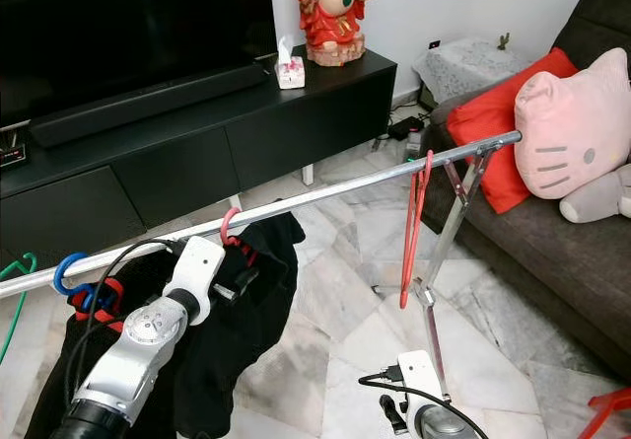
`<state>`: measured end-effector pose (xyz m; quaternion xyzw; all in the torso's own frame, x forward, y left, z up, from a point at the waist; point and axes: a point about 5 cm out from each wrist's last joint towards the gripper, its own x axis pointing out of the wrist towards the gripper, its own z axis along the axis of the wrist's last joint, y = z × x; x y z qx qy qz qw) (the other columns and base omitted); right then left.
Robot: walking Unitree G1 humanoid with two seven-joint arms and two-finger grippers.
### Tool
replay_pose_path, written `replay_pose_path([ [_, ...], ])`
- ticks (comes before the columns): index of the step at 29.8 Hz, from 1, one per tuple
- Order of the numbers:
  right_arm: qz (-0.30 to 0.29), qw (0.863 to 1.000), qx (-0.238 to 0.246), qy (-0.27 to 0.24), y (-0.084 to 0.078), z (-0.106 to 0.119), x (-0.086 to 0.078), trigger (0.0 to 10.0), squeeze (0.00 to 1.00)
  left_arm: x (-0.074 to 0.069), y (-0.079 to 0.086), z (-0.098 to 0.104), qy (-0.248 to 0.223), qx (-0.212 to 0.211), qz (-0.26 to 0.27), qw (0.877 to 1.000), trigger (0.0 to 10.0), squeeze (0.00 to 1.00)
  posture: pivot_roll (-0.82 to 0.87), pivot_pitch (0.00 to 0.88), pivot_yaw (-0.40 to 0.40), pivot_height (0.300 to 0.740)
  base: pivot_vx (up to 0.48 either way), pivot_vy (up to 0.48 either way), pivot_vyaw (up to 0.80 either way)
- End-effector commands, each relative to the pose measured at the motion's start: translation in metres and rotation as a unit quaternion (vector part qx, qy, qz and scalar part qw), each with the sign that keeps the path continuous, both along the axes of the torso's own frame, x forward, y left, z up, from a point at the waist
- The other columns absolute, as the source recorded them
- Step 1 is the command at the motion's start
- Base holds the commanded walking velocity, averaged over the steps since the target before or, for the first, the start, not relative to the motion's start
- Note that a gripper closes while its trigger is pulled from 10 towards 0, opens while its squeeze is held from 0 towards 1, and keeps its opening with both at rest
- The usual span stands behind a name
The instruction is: Hang hanger
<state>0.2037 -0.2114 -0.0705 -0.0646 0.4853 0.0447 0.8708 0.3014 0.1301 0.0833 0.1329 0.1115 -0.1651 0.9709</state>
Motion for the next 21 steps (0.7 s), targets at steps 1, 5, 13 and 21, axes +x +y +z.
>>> replay_pose_path([
  [1, -0.001, 1.0, 0.002, 0.0, 0.0016, 0.0003, 0.0012, 10.0, 0.0, 0.0015, 0.007, -0.0025, -0.001, 0.017, 0.01, 1.0, 10.0, 0.0, -0.12, 0.0, 0.037, 0.74, 0.0, 0.0, 0.0],
  [5, -0.002, 1.0, 0.003, -0.001, 0.001, 0.0004, 0.0012, 10.0, 0.0, 0.0035, 0.0071, -0.007, 0.002, 0.017, 0.011, 1.0, 10.0, 0.0, -0.12, 0.0, 0.037, 0.74, 0.0, 0.0, 0.0],
  [13, -0.001, 1.0, 0.002, -0.001, 0.0005, 0.0007, 0.0014, 10.0, 0.0, 0.0072, 0.0073, -0.0076, 0.0, 0.013, 0.012, 1.0, 6.7, 0.0, -0.12, 0.0, 0.033, 0.74, 0.0, 0.0, 0.0],
  [21, -0.001, 1.0, 0.003, -0.001, 0.0008, 0.0006, 0.0014, 10.0, 0.0, 0.008, 0.0027, -0.0095, 0.005, 0.002, 0.004, 1.0, 0.2, 0.0, -0.12, 0.0, 0.034, 0.74, 0.0, 0.0, 0.0],
])
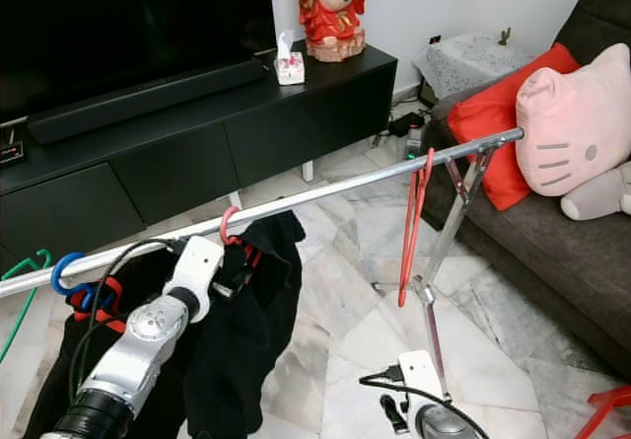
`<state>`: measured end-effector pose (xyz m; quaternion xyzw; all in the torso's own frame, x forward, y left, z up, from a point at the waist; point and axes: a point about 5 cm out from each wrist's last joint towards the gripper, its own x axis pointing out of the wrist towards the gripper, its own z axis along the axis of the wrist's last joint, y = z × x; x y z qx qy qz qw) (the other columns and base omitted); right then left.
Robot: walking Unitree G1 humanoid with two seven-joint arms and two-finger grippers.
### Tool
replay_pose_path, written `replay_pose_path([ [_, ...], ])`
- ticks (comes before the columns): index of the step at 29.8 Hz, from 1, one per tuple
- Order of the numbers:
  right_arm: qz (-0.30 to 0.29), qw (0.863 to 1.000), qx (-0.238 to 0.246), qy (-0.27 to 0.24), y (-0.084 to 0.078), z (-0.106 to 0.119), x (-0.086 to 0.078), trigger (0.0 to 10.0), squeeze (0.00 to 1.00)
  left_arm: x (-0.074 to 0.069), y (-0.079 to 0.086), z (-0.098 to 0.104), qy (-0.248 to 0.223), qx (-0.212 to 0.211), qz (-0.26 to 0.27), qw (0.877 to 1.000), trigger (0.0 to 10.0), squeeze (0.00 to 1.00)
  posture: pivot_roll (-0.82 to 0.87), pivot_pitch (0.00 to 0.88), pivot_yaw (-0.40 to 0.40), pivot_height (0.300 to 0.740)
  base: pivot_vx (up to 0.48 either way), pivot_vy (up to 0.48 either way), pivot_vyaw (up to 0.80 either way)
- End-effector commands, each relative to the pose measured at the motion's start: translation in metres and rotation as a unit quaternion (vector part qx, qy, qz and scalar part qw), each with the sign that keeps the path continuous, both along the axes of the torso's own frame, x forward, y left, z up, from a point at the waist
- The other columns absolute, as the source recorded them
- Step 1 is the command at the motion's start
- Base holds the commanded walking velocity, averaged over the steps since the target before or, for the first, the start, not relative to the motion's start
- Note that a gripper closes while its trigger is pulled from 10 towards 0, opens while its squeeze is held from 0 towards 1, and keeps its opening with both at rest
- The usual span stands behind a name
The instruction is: Hang hanger
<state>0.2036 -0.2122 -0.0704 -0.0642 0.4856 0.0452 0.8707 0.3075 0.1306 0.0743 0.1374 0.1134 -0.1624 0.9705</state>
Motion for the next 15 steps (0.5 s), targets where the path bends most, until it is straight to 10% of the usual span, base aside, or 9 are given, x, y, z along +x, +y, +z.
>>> replay_pose_path([
  [1, -0.002, 1.0, 0.003, -0.001, 0.002, 0.0, 0.001, 10.0, 0.0, 0.002, 0.001, -0.001, 0.006, -0.004, -0.001, 1.0, 0.4, 0.0, -0.12, 0.0, 0.033, 0.74, 0.0, 0.0, 0.0],
  [12, -0.001, 1.0, 0.004, 0.0, 0.002, 0.0, 0.001, 10.0, 0.0, 0.003, -0.01, -0.008, 0.035, -0.009, -0.017, 0.999, 0.9, 0.0, -0.12, 0.0, 0.034, 0.74, 0.0, 0.0, 0.0],
  [15, -0.001, 1.0, 0.004, 0.0, 0.002, 0.0, 0.001, 10.0, 0.0, 0.003, -0.011, -0.01, 0.043, -0.015, -0.015, 0.999, 6.3, 0.0, -0.12, 0.0, 0.033, 0.74, 0.0, 0.0, 0.0],
])
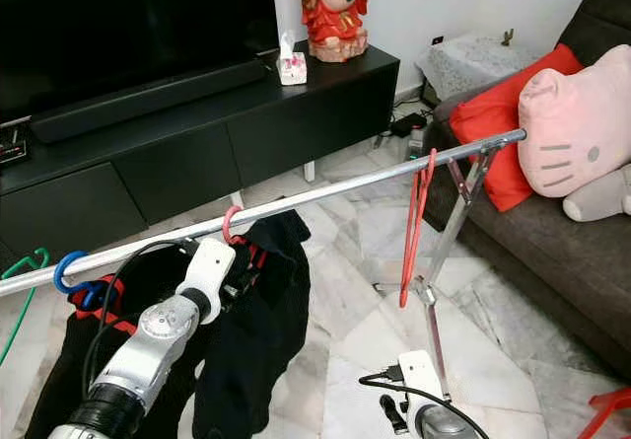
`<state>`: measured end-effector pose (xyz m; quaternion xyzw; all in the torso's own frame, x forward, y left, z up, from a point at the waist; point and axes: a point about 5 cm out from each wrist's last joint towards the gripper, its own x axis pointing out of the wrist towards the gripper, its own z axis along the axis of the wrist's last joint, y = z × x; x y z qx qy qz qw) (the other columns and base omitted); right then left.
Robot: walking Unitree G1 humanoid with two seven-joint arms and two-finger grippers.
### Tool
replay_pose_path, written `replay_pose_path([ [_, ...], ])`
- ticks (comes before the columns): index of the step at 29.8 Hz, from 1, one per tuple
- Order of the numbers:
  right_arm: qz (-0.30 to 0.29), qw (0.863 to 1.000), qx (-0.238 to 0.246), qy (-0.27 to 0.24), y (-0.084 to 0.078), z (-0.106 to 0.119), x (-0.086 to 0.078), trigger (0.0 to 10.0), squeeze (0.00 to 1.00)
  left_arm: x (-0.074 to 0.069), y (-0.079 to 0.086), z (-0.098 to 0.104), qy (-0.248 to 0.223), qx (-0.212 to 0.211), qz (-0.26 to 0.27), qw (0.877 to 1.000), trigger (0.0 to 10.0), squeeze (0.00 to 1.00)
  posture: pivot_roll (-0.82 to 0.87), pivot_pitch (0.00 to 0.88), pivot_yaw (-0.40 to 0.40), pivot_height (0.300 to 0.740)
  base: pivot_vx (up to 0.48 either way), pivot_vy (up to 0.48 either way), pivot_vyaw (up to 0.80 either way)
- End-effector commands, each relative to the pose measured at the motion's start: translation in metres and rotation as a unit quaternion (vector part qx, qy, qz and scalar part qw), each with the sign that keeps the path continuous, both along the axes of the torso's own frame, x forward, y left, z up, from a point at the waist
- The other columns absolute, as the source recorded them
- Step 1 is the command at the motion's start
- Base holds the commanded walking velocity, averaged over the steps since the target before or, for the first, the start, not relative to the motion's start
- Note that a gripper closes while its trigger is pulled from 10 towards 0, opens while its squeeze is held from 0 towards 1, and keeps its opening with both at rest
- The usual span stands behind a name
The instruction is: Hang hanger
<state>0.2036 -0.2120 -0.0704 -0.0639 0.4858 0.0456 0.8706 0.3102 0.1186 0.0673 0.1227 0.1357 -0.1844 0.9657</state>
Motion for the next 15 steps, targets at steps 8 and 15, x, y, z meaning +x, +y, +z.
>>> replay_pose_path([
  [8, 0.0, 1.0, 0.003, 0.0, 0.0017, 0.0005, 0.0016, 10.0, 0.0, 0.0034, -0.0018, -0.0042, 0.019, -0.01, 0.015, 1.0, 0.0, 0.0, -0.12, 0.0, 0.032, 0.74, 0.0, 0.0, 0.0],
  [15, 0.0, 1.0, 0.002, 0.0, 0.0017, 0.0006, 0.0017, 10.0, 0.0, 0.0044, -0.0007, -0.0047, 0.021, -0.001, 0.021, 1.0, 0.0, 0.0, -0.12, 0.0, 0.032, 0.74, 0.0, 0.0, 0.0],
])
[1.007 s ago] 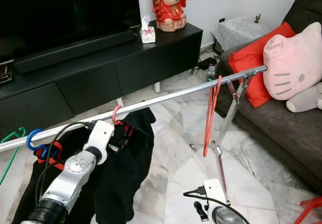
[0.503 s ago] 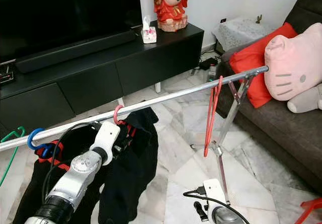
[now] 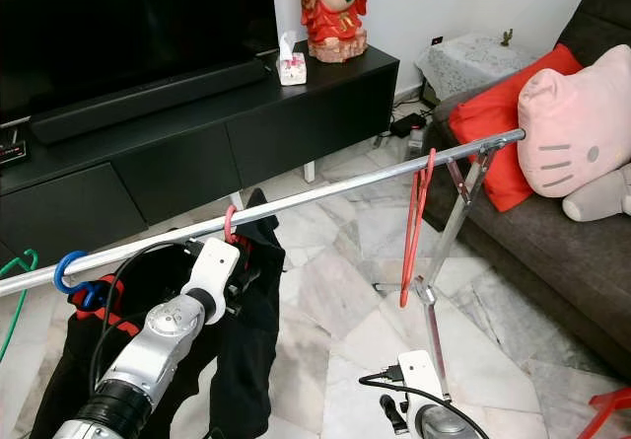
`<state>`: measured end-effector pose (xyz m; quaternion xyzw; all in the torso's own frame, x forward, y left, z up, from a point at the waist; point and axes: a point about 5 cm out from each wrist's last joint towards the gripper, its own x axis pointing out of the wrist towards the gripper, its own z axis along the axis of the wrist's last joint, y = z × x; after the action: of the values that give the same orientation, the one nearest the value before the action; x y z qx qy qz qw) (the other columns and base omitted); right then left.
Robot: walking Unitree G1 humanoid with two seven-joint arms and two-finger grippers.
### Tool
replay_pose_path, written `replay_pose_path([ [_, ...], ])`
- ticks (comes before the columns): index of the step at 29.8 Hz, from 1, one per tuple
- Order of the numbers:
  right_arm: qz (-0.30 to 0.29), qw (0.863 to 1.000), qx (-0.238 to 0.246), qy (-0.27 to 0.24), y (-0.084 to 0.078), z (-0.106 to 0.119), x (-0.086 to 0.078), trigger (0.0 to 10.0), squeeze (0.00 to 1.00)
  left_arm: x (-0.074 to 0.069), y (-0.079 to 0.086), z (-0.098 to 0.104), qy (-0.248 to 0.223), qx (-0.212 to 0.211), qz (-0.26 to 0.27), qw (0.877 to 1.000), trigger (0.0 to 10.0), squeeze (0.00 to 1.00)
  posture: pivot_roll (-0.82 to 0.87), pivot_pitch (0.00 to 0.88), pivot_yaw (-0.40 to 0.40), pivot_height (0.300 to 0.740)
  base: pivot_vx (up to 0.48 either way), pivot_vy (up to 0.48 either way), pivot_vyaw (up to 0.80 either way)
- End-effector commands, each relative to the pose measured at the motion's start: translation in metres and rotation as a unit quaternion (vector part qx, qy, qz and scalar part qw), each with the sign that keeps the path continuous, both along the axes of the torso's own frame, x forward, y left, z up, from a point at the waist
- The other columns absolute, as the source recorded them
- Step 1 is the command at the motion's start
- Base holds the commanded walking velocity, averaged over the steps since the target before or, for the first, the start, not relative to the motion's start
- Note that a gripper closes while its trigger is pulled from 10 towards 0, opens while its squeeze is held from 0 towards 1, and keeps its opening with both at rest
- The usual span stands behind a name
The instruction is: Hang hanger
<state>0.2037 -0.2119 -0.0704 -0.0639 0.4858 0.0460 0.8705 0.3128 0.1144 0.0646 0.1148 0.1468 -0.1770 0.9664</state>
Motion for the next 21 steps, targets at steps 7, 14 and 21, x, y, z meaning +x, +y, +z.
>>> replay_pose_path([
  [7, 0.001, 1.0, 0.003, 0.0, 0.002, 0.001, 0.002, 10.0, 0.0, 0.001, 0.01, -0.002, 0.007, 0.024, 0.017, 1.0, 0.0, 0.0, -0.11, 0.0, 0.033, 0.74, 0.0, 0.0, 0.0],
  [14, 0.002, 1.0, 0.004, -0.002, 0.004, 0.001, 0.004, 10.0, 0.0, 0.0, 0.019, 0.002, -0.008, 0.026, 0.033, 0.999, 0.0, 0.0, -0.11, 0.0, 0.038, 0.74, 0.0, 0.0, 0.0],
  [21, 0.002, 1.0, 0.004, -0.011, 0.006, 0.004, 0.01, 10.0, 0.0, -0.001, 0.034, 0.012, -0.045, 0.016, 0.064, 0.997, 0.0, 0.0, -0.11, 0.0, 0.041, 0.74, 0.0, 0.0, 0.0],
])
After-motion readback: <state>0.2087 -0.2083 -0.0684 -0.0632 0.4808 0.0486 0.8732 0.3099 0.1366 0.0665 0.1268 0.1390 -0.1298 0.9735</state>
